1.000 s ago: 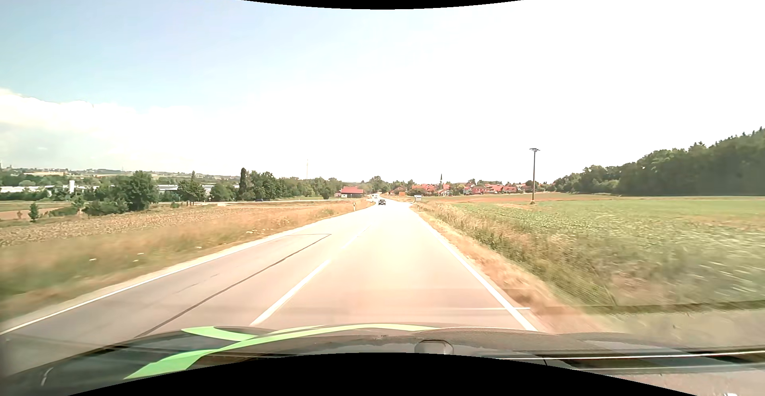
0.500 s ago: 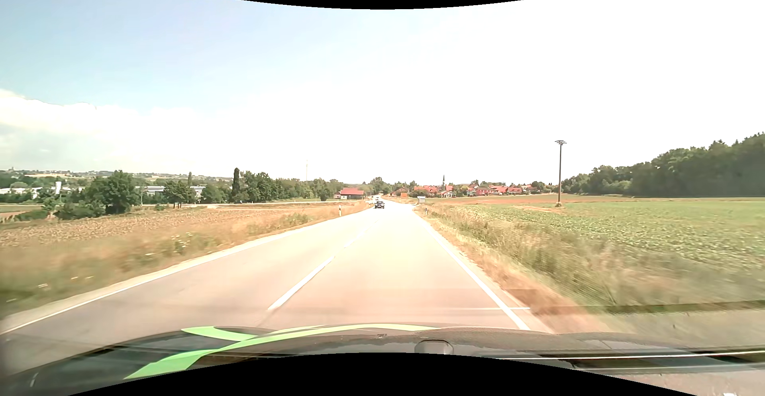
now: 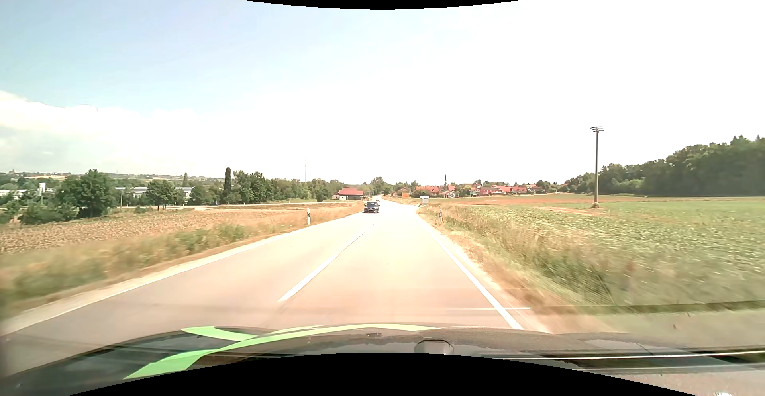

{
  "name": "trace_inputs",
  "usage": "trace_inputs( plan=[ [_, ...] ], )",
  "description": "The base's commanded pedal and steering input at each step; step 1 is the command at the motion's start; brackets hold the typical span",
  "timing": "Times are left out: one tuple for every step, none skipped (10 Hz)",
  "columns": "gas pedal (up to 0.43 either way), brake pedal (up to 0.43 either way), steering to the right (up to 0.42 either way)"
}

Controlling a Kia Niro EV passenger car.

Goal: Follow the waypoints while adhering to traffic rules and regulations

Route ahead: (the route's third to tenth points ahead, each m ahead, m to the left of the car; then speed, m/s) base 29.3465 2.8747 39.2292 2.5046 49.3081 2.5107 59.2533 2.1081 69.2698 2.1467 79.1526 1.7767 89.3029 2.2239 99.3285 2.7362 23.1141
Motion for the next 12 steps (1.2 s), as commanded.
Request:
trace_inputs(
  plan=[
    [0.130,0.000,-0.002],
    [0.110,0.000,-0.002],
    [0.098,0.000,-0.002],
    [0.087,0.000,-0.002],
    [0.059,0.000,-0.002],
    [0.047,0.000,-0.002],
    [0.047,0.000,-0.001],
    [0.047,0.000,0.000],
    [0.039,0.000,0.000],
    [0.039,0.000,0.000],
    [0.039,0.000,0.000],
    [0.047,0.000,0.000]
  ],
)
